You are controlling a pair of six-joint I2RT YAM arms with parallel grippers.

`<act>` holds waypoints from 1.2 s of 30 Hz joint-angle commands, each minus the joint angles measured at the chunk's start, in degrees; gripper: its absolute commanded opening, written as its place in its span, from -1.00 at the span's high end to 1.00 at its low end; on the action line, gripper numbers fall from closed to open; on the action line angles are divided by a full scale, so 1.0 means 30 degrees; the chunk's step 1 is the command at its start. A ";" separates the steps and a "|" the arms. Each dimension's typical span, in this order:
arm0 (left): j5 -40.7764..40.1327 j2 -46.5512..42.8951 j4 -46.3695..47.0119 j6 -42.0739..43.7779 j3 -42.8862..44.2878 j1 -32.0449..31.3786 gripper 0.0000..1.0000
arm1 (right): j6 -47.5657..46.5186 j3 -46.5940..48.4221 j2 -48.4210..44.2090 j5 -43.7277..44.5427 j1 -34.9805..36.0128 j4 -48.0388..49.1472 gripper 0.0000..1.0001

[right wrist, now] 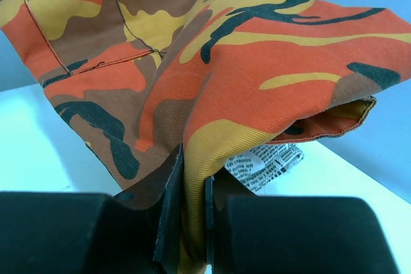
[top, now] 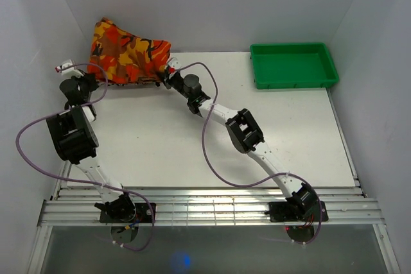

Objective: Fold and stack the trousers
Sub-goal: Neatly place the folded trousers to the corner

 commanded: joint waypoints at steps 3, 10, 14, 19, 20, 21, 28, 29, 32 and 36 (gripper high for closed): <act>-0.1896 0.0787 0.4539 -0.0544 0.0372 0.0622 1.00 | -0.1607 0.1702 0.0746 0.1722 -0.0754 0.5396 0.84; -0.3448 0.2370 0.5683 0.0100 0.0254 0.0622 1.00 | -0.1989 0.1619 0.1539 0.1400 -0.0813 0.6480 0.84; -0.4796 0.3396 0.5599 0.0394 0.0633 0.0622 1.00 | -0.2105 0.1620 0.1831 0.1516 -0.0930 0.6744 0.81; -0.6876 0.4626 0.4343 0.0570 0.1394 0.0622 1.00 | -0.1989 0.1649 0.1803 0.1897 -0.1252 0.6978 0.39; -0.7140 0.5064 0.4019 0.0309 0.1599 0.0622 1.00 | -0.1960 0.1620 0.1774 0.2420 -0.1281 0.6979 0.30; -0.7694 0.5271 0.3639 0.0191 0.2065 0.0593 1.00 | -0.1959 0.1620 0.1774 0.2512 -0.1311 0.7008 0.21; -0.8110 0.5830 0.1556 0.0071 0.2538 0.0446 1.00 | -0.1461 0.0507 0.0545 0.3333 -0.1867 0.6511 -0.97; -0.8022 0.5859 0.1381 0.0072 0.2538 0.0417 0.88 | -0.1432 0.0332 0.0050 0.3362 -0.1926 0.6394 -0.96; -0.6824 0.5801 0.0211 0.0014 0.2598 0.0446 0.49 | -0.1315 -0.1364 -0.1616 0.2751 -0.2218 0.6160 -0.80; -0.4714 0.5333 -0.1427 -0.0191 0.2538 0.0417 -0.22 | -0.1459 -0.3825 -0.3818 0.2105 -0.2424 0.6071 -0.80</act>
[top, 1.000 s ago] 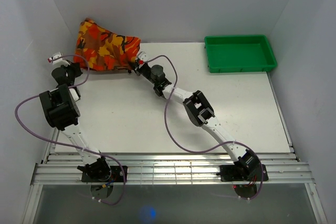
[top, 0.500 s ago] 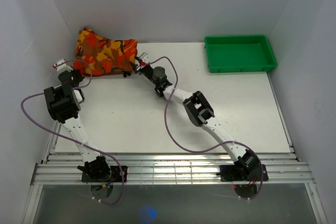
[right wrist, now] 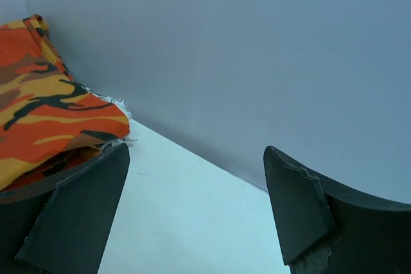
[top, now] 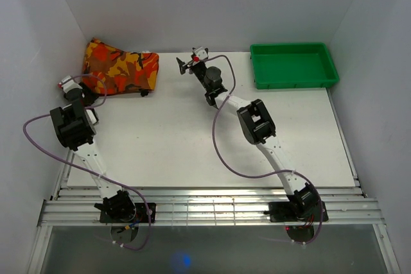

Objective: Fold and stack the trousers
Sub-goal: Neatly place the folded trousers to the corner

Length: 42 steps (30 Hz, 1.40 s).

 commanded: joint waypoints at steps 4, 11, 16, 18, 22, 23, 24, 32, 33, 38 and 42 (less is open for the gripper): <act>0.3251 -0.2088 -0.3960 -0.0564 0.0411 0.0125 -0.70 | -0.0223 -0.4601 -0.6596 -0.0736 0.0088 0.0629 -0.80; 0.5013 -0.5279 -1.0490 0.0950 0.1230 0.0125 -0.96 | 0.0275 -1.1836 -1.3749 -0.1736 -0.0145 -0.2827 -0.80; 0.2732 -0.7478 -1.8807 0.3327 0.3865 0.0125 -0.96 | 0.1327 -1.4310 -1.9105 -0.2408 -0.1432 -0.8299 -0.80; 0.1447 -0.8151 -2.1003 0.4496 0.4190 0.0125 -0.96 | 0.1885 -1.4632 -2.0372 -0.3225 -0.2398 -1.1844 -0.80; 0.0502 -1.1542 -2.2331 0.6836 0.3372 0.0125 -0.96 | 0.1713 -1.4664 -2.3416 -0.4401 -0.4244 -1.7703 -0.80; 0.0792 -1.2017 -2.2741 0.7253 0.3544 0.0125 -0.96 | 0.1508 -1.4548 -2.3773 -0.4519 -0.4624 -1.8847 -0.80; 0.1520 -1.2370 -2.4224 0.7808 0.3865 0.0125 -0.96 | 0.1100 -1.4401 -2.4096 -0.4665 -0.5353 -2.1584 -0.80; 0.7586 -1.5239 -3.0798 0.9983 0.5132 -0.3152 -0.96 | -0.1480 -1.6528 -2.7377 -0.7271 -0.9224 -3.0572 -0.80; 0.7736 -1.5505 -3.0802 0.9778 0.4751 -0.3649 -0.96 | -0.1744 -1.7206 -2.7758 -0.7535 -0.9344 -3.0780 -0.80; 0.6918 -1.6093 -3.0744 0.8460 0.2144 -0.8220 -0.96 | -0.1778 -2.1162 -2.9986 -0.7657 -0.9812 -3.0695 -0.80; 0.7329 -1.6387 -2.9779 0.7290 0.0152 -0.9746 -0.96 | -0.1337 -2.3533 -3.0893 -0.8063 -1.0107 -3.0461 -0.80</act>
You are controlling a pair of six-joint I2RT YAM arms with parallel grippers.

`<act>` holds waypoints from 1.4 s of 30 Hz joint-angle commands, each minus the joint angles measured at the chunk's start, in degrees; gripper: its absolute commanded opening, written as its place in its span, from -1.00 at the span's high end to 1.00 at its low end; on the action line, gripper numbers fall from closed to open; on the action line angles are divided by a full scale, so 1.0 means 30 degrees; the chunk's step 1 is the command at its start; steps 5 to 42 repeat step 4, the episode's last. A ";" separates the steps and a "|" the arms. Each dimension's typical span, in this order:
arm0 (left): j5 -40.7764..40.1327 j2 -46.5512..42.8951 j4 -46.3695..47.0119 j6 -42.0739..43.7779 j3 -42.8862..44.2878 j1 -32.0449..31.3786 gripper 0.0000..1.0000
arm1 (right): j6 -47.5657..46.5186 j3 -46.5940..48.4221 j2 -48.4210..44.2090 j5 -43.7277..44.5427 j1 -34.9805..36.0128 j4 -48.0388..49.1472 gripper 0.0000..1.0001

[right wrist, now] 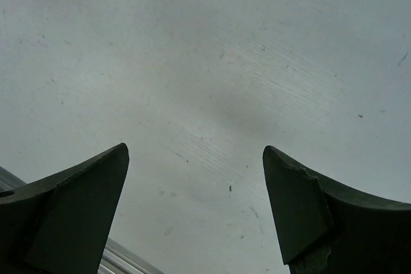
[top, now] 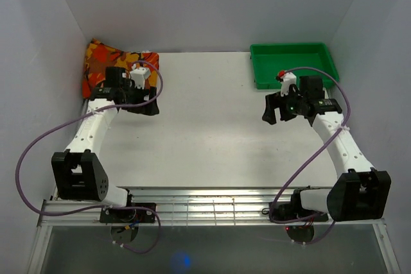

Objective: Fold and stack the trousers
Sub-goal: Neatly place the folded trousers to the corner

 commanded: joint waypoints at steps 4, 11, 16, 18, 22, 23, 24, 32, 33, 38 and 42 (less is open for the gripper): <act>0.0369 -0.0759 0.0081 -0.1319 -0.1092 -0.1037 -0.96 | 0.0232 -0.1870 -0.2554 -0.0627 -0.0272 0.0654 -0.80; 0.0369 -0.0759 0.0081 -0.1319 -0.1092 -0.1037 -0.96 | 0.0232 -0.1870 -0.2554 -0.0627 -0.0272 0.0654 -0.80; 0.0369 -0.0759 0.0081 -0.1319 -0.1092 -0.1037 -0.96 | 0.0232 -0.1870 -0.2554 -0.0627 -0.0272 0.0654 -0.80; 0.0369 -0.0759 0.0081 -0.1319 -0.1092 -0.1037 -0.96 | 0.0232 -0.1870 -0.2554 -0.0627 -0.0272 0.0654 -0.80; 0.0369 -0.0759 0.0081 -0.1319 -0.1092 -0.1037 -0.96 | 0.0232 -0.1870 -0.2554 -0.0627 -0.0272 0.0654 -0.80; 0.0369 -0.0759 0.0081 -0.1319 -0.1092 -0.1037 -0.96 | 0.0232 -0.1870 -0.2554 -0.0627 -0.0272 0.0654 -0.80; 0.0369 -0.0759 0.0081 -0.1319 -0.1092 -0.1037 -0.96 | 0.0232 -0.1870 -0.2554 -0.0627 -0.0272 0.0654 -0.80; 0.0369 -0.0759 0.0081 -0.1319 -0.1092 -0.1037 -0.96 | 0.0232 -0.1870 -0.2554 -0.0627 -0.0272 0.0654 -0.80; 0.0369 -0.0759 0.0081 -0.1319 -0.1092 -0.1037 -0.96 | 0.0232 -0.1870 -0.2554 -0.0627 -0.0272 0.0654 -0.80; 0.0369 -0.0759 0.0081 -0.1319 -0.1092 -0.1037 -0.96 | 0.0232 -0.1870 -0.2554 -0.0627 -0.0272 0.0654 -0.80; 0.0369 -0.0759 0.0081 -0.1319 -0.1092 -0.1037 -0.96 | 0.0232 -0.1870 -0.2554 -0.0627 -0.0272 0.0654 -0.80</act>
